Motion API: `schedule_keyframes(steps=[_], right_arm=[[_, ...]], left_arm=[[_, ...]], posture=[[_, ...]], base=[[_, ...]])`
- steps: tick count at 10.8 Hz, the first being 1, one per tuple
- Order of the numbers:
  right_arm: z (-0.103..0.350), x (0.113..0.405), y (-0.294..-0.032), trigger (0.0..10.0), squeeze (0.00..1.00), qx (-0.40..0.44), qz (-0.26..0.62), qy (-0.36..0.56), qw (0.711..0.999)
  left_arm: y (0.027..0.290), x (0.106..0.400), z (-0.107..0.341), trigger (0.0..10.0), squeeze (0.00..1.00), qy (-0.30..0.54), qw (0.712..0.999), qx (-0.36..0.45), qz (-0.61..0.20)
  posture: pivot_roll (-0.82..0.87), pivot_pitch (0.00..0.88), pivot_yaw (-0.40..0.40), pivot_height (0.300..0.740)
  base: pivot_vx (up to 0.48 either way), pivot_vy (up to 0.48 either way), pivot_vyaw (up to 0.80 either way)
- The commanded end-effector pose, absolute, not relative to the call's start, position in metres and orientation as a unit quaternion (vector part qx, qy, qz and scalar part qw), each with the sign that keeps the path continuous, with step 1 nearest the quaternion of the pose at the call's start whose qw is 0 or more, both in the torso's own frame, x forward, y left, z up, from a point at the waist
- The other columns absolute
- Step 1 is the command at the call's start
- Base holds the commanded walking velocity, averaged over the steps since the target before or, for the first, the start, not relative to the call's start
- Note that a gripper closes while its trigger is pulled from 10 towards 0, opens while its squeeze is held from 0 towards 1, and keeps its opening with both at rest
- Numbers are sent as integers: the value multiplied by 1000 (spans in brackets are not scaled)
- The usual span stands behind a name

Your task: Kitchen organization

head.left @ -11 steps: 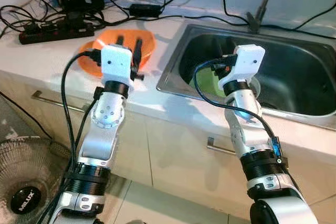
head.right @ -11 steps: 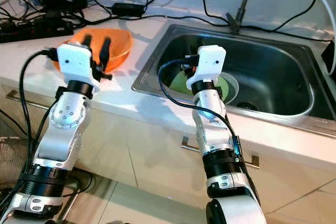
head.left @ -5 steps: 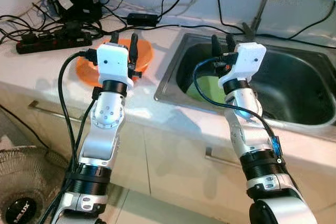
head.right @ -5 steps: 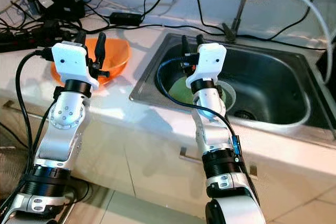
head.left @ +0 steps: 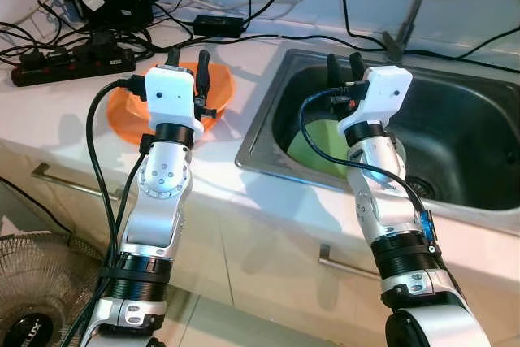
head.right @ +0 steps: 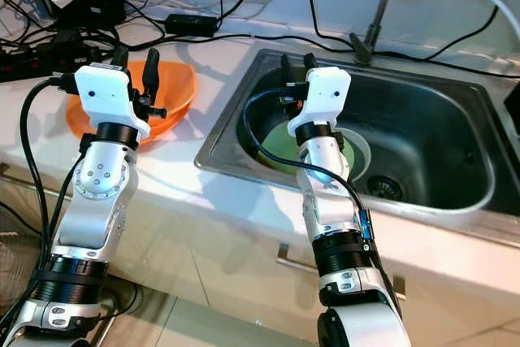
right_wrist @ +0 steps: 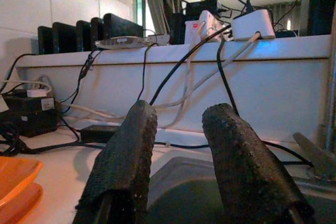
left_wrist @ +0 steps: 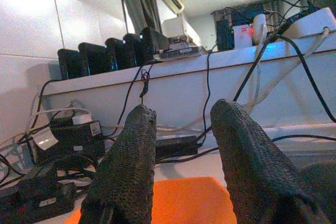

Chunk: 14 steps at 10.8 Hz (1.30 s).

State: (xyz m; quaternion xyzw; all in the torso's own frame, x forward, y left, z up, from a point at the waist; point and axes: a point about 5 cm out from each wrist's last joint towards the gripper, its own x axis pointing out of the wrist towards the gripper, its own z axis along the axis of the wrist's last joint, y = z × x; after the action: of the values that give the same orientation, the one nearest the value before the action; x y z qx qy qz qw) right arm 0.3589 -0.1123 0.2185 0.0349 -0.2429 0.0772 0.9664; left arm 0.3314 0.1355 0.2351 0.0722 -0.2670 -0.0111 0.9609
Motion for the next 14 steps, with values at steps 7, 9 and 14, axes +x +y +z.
schedule_keyframes(steps=[7, 9, 14], right_arm=[[225, 361, -110, 10000, 0, 46, 81, -250, 964], [225, 361, -110, 10000, 0, 46, 81, -250, 964], [225, 361, -109, 10000, 0, 47, 82, -250, 964]], left_arm=[[134, 331, 246, 10000, 0, -290, 955, 67, -10], [134, 331, 246, 10000, 0, -290, 955, 66, -10], [133, 331, 246, 10000, 0, -290, 954, 66, -13]], posture=[[205, 17, 5, 740], [205, 18, 5, 740], [205, 16, 4, 740]], base=[[377, 0, 0], [401, 0, 0], [407, 0, 0]])
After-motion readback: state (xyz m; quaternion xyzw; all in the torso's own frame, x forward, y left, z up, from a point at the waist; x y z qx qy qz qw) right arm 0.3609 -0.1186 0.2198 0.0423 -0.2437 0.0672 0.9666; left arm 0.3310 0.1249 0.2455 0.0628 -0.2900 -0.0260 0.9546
